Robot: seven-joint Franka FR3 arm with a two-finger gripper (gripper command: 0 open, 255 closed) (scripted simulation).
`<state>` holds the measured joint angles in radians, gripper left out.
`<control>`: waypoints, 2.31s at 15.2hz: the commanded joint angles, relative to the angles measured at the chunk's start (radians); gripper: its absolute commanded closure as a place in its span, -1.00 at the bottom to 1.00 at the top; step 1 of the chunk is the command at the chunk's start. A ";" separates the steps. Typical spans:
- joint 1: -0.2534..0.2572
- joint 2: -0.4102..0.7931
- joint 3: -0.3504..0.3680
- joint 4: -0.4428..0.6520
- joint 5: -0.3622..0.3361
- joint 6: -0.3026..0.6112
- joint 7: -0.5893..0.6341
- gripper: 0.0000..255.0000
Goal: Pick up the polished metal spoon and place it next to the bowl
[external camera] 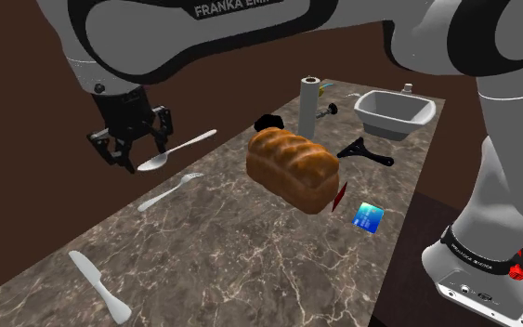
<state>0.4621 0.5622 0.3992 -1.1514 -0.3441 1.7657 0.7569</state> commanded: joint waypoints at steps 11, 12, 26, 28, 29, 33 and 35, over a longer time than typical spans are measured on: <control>-0.257 -0.367 -0.014 -0.517 0.151 0.199 -0.204 1.00; -0.274 -0.393 -0.020 -0.550 0.164 0.211 -0.228 1.00; -0.454 -0.650 -0.172 -0.858 0.300 0.308 -0.593 1.00; -0.474 -0.670 -0.200 -0.882 0.310 0.314 -0.645 1.00; -0.485 -0.679 -0.214 -0.893 0.314 0.316 -0.671 1.00; -0.525 -0.704 -0.271 -0.922 0.328 0.324 -0.775 1.00; -0.546 -0.711 -0.300 -0.930 0.333 0.327 -0.827 1.00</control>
<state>-0.0746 -0.1407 0.1126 -2.0746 -0.0146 2.0924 -0.0437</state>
